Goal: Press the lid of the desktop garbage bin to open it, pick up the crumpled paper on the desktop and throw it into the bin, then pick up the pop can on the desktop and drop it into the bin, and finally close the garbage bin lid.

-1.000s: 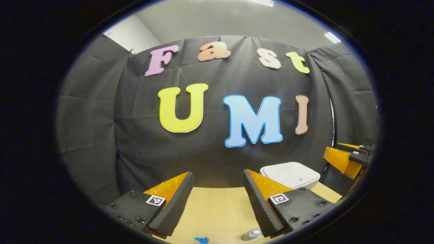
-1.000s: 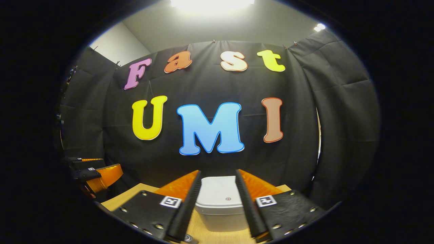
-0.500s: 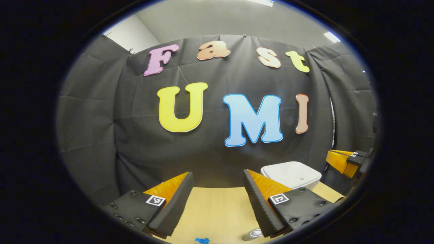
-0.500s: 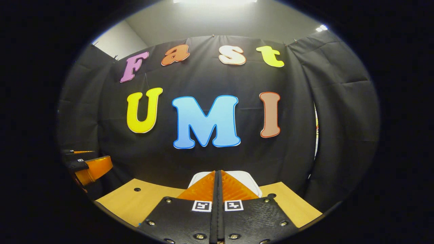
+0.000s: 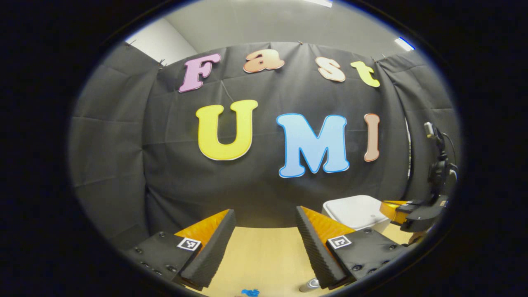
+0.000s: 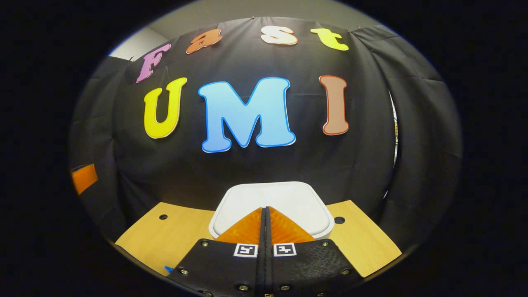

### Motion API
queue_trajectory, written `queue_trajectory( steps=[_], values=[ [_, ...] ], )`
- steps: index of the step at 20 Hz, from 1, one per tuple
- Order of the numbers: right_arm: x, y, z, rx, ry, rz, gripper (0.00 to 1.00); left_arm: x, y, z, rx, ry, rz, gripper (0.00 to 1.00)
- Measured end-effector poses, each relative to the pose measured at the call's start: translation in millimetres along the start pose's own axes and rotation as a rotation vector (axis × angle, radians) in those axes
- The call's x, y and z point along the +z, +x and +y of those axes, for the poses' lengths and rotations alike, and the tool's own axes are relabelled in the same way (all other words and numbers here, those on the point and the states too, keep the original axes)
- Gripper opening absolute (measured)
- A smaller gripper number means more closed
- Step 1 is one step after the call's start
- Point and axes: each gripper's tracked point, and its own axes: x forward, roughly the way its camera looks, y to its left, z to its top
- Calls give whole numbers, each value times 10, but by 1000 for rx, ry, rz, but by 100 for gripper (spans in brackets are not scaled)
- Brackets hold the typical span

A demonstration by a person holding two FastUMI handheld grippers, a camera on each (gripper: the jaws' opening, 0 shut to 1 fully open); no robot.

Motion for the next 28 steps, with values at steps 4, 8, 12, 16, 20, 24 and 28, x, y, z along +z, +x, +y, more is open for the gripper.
queue_trajectory(
  steps=[4, 8, 12, 16, 20, 24, 28],
  values=[
    [-186, 164, 19, 8, -3, 52, 0, -66, 24, 67, 23, -3, 8, 96],
    [-250, 210, 36, 20, -5, 60, 0, -85, 31, 82, 31, -4, 13, 96],
    [-294, 217, 54, 43, -13, 68, 0, -111, 42, 86, 12, -20, 13, 96],
    [-264, 210, 52, 35, -32, 52, 0, -134, 86, 45, 2, -36, 14, 96],
    [-23, 111, 33, 34, 33, -13, 0, -204, 30, 126, -1, -21, 25, 96],
    [351, -31, 15, 23, 40, -119, 0, -342, 39, 127, -23, -15, 45, 96],
    [414, -151, -19, 16, 36, -142, 0, -454, 32, 246, -22, -11, 52, 96]
  ],
)
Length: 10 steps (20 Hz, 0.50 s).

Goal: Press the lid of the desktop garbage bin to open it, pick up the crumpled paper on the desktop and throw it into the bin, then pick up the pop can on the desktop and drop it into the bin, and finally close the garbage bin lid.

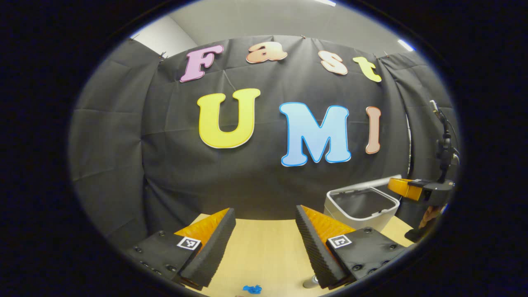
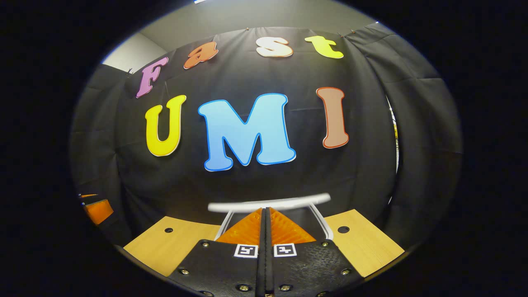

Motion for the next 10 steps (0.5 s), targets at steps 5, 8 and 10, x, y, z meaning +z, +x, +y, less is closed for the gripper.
queue_trajectory(
  steps=[5, 8, 10],
  values=[
    [95, -134, 21, 6, 8, -25, 0, -224, -60, 186, 2, 31, 18, 97],
    [187, -241, 61, 11, 18, -47, 0, -477, -77, 378, 12, 18, 51, 97],
    [258, -295, 92, 13, 22, -63, 0, -709, -86, 493, 13, 1, 93, 97]
  ],
)
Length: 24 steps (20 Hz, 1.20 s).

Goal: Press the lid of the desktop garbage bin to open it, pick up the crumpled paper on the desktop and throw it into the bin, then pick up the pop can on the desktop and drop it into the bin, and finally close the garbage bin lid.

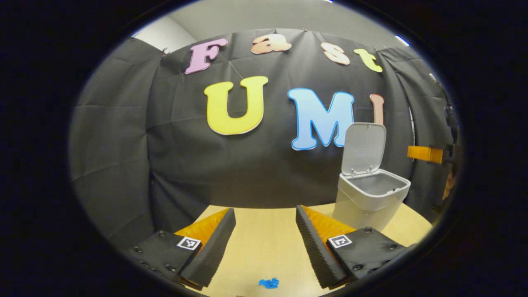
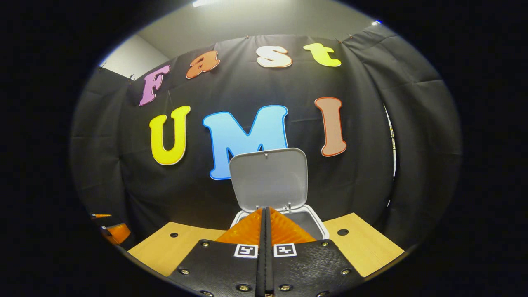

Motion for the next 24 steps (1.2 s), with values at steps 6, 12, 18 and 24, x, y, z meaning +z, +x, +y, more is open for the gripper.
queue_trajectory(
  steps=[6, 12, 18, 24],
  values=[
    [55, -102, 19, -4, 3, -2, 0, -835, -20, 162, -26, -29, 148, 97],
    [-29, -177, -27, -19, -33, 31, 0, -1759, 27, -48, -103, -59, 318, 96],
    [-147, -262, -223, -66, -68, 73, 0, -2538, 92, -150, -124, -68, 451, 96],
    [-274, -311, -315, -87, -97, 125, 0, -3092, 210, -62, -99, -101, 557, 97]
  ],
)
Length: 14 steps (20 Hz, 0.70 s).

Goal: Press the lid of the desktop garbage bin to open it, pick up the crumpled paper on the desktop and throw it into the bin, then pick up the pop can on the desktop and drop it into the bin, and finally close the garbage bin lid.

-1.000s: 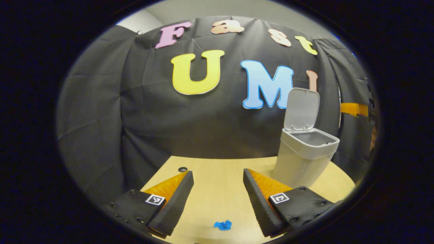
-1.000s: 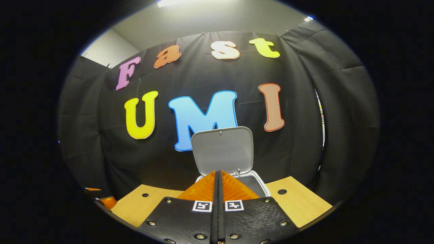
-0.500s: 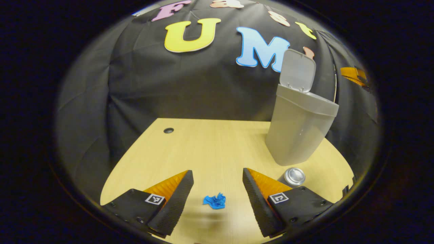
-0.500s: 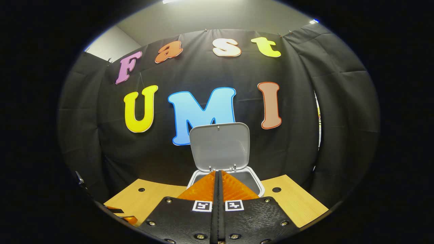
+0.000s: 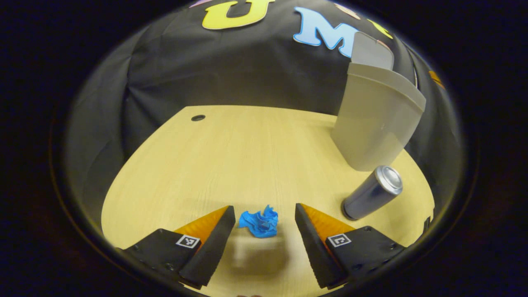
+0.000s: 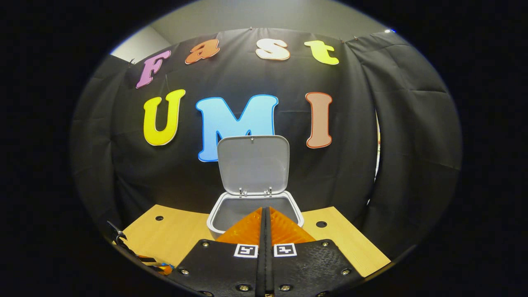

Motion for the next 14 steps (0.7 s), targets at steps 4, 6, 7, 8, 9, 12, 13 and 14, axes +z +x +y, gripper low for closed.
queue_trajectory(
  steps=[4, 6, 7, 8, 9, 12, 13, 14],
  values=[
    [-54, 20, 17, 2, -8, 20, 0, -166, 164, 71, 2, -10, 55, 96],
    [-75, 35, 20, 2, -11, 29, 0, -250, 208, 93, 7, -5, 73, 96],
    [-80, 38, 21, 2, -12, 33, 0, -247, 208, 100, 13, 3, 74, 98],
    [-91, 42, 32, 2, -14, 36, 0, -258, 249, 109, 17, 10, 77, 98],
    [-97, 46, 35, 2, -16, 40, 0, -263, 249, 116, 24, 20, 79, 96],
    [-135, 58, 65, 9, -13, 52, 0, -268, 279, 183, 69, 55, 84, 93],
    [-146, 56, 75, 11, -12, 54, 0, -260, 291, 207, 79, 56, 83, 78],
    [-153, 61, 88, 13, -13, 54, 0, -242, 278, 223, 86, 52, 81, 64]
  ],
)
